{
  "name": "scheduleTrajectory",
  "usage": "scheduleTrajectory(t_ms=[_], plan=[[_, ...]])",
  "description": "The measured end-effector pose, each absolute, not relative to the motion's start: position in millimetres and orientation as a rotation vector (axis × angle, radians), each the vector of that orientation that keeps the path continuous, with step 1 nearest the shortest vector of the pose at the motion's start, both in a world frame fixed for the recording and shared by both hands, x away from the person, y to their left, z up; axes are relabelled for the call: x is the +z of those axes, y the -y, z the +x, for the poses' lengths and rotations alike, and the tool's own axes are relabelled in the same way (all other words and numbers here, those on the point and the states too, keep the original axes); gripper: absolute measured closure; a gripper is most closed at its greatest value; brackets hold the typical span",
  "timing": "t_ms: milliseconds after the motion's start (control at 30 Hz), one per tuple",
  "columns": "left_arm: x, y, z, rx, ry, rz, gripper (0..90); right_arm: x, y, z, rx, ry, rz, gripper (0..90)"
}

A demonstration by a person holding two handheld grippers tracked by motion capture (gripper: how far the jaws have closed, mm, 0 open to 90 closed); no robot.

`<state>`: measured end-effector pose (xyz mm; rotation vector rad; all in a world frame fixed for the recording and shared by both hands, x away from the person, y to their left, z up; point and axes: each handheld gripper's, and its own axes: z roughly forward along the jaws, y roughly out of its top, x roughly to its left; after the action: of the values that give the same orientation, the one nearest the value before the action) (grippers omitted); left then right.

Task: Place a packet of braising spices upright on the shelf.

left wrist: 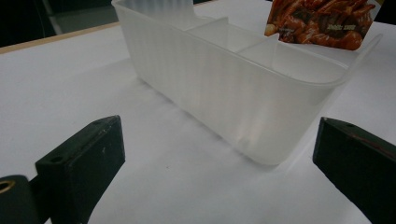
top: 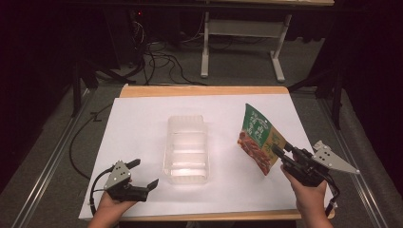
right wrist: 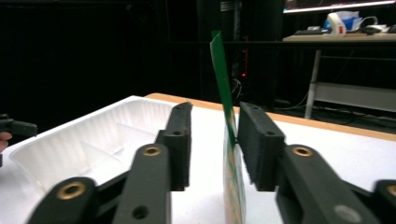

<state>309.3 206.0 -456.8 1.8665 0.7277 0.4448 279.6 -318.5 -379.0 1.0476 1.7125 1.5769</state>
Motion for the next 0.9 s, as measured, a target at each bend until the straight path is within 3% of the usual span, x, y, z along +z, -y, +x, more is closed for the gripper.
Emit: scheduleTrajectory(t_ms=[267, 900], plan=[[-456.8, -206.6, 309.4, 0.448, -0.729, 1.866, 2.8, -381.2, 312.5, 287.2, 1.582, -1.739, 1.051, 55.3], [-456.0, -206.4, 308.8, 0.449, -0.728, 1.864, 2.8, -382.2, 314.7, 288.1, 1.577, -1.726, 1.07, 53.8]])
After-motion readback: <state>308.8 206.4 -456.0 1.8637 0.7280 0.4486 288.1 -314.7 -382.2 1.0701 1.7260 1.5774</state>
